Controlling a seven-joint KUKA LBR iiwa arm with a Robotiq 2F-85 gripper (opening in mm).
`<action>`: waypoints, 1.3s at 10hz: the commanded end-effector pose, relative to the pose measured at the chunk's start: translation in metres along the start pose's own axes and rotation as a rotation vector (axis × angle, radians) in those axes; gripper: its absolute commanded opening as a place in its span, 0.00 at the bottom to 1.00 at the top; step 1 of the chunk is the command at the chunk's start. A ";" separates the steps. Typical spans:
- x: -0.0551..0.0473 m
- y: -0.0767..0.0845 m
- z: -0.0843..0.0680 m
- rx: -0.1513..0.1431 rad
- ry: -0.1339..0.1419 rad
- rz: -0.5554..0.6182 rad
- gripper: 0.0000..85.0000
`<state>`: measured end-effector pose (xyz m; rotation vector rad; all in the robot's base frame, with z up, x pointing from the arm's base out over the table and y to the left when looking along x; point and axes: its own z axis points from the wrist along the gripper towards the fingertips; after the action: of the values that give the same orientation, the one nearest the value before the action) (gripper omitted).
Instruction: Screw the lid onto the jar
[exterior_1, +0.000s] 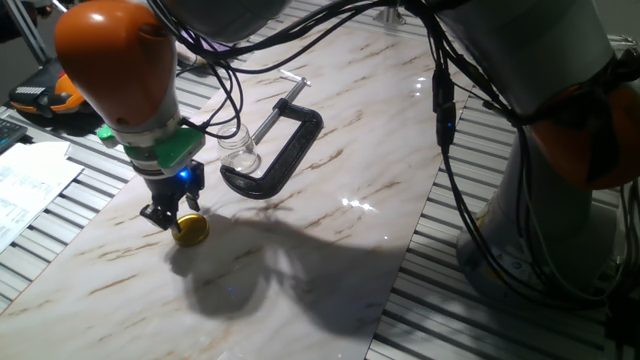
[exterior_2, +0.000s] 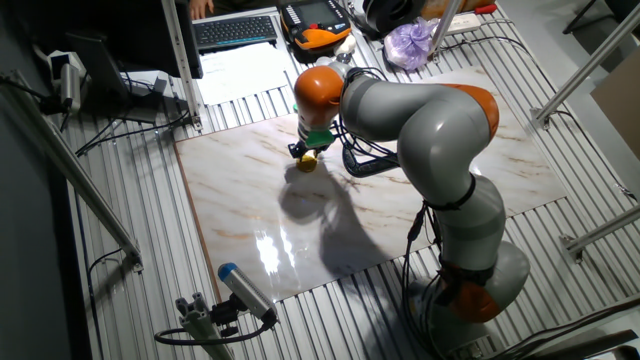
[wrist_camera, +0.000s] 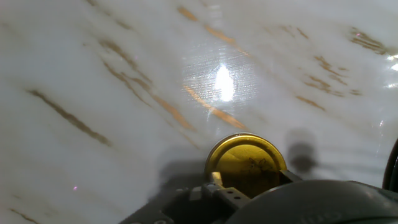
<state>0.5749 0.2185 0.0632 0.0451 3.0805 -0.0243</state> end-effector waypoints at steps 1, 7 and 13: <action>0.000 0.000 0.001 0.000 0.000 0.000 0.60; 0.002 0.001 0.004 0.034 -0.001 0.026 0.80; 0.002 -0.005 0.009 0.030 0.008 0.007 0.80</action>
<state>0.5733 0.2139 0.0540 0.0622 3.0883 -0.0696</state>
